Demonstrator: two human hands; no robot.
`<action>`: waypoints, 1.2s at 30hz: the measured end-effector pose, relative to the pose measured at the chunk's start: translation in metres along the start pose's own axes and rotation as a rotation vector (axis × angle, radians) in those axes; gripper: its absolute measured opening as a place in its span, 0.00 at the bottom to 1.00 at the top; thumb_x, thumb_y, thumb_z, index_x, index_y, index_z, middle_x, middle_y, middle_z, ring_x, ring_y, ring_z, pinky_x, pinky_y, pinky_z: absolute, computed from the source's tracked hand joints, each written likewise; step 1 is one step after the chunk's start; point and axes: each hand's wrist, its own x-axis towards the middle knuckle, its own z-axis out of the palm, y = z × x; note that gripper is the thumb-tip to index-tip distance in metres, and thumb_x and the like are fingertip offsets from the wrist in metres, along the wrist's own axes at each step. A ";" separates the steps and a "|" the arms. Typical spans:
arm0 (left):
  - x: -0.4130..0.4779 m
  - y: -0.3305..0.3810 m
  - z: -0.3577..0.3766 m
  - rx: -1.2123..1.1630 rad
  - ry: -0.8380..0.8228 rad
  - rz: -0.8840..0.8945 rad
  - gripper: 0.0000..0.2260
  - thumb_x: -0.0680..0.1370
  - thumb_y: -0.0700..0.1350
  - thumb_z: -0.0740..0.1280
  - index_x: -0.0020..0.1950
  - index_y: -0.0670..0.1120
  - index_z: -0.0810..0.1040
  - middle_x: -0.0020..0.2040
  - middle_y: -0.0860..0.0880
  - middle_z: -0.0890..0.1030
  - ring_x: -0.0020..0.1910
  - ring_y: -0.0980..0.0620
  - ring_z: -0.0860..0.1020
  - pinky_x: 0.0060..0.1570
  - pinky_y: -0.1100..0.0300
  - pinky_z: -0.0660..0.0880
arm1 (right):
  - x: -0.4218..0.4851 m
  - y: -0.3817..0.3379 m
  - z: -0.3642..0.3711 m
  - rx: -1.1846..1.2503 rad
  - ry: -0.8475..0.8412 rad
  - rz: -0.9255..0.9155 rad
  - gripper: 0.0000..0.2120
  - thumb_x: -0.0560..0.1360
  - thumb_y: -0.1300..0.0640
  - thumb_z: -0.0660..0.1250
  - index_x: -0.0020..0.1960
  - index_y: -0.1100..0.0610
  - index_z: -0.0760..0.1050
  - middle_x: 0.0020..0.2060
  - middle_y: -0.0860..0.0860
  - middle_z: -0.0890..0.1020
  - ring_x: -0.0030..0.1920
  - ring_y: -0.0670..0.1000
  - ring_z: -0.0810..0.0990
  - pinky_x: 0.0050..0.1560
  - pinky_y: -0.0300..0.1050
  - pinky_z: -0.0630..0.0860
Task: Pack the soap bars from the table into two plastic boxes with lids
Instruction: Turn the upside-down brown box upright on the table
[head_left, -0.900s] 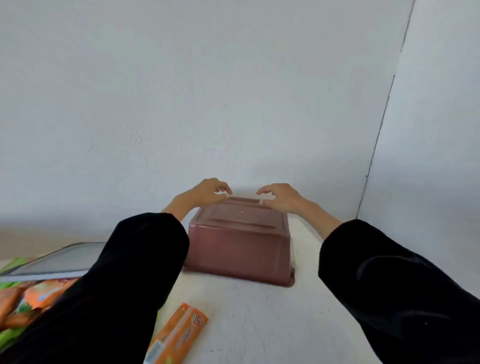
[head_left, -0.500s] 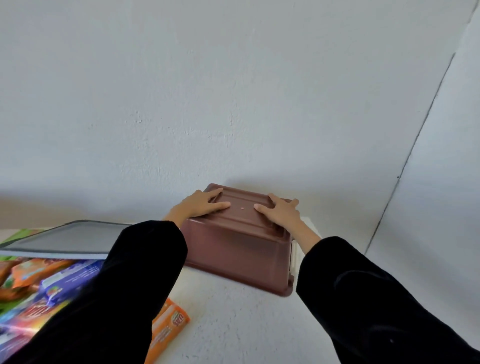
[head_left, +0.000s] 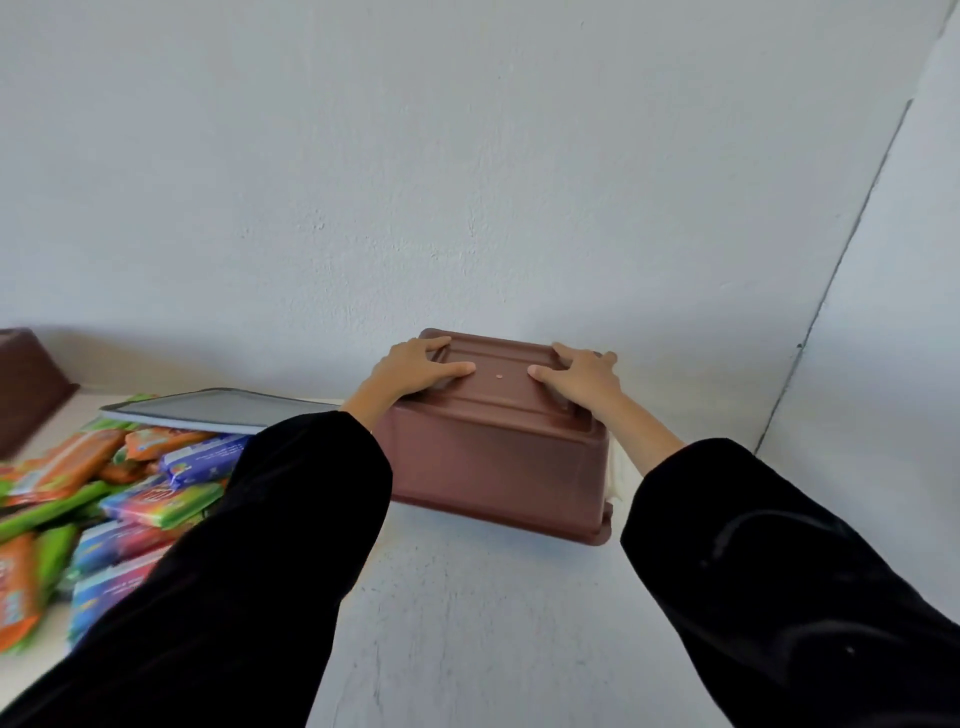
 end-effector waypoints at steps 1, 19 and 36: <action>-0.010 0.004 -0.001 -0.012 0.016 -0.008 0.32 0.71 0.62 0.66 0.72 0.54 0.64 0.73 0.45 0.65 0.71 0.43 0.63 0.69 0.49 0.62 | -0.009 -0.001 -0.007 -0.005 -0.003 -0.015 0.29 0.75 0.43 0.62 0.73 0.49 0.61 0.68 0.61 0.63 0.72 0.58 0.59 0.67 0.50 0.64; -0.193 -0.005 0.000 -0.054 0.047 -0.071 0.32 0.72 0.61 0.66 0.72 0.51 0.65 0.72 0.45 0.66 0.71 0.44 0.65 0.67 0.52 0.63 | -0.154 0.011 0.001 0.033 -0.054 -0.069 0.31 0.72 0.44 0.66 0.73 0.49 0.62 0.67 0.55 0.70 0.73 0.54 0.53 0.65 0.50 0.65; -0.215 -0.012 0.034 -0.231 0.064 -0.167 0.32 0.71 0.57 0.70 0.72 0.49 0.65 0.72 0.47 0.67 0.71 0.46 0.65 0.70 0.51 0.62 | -0.173 0.039 0.003 0.096 -0.094 -0.097 0.30 0.70 0.47 0.70 0.70 0.49 0.67 0.70 0.55 0.65 0.70 0.54 0.64 0.69 0.47 0.62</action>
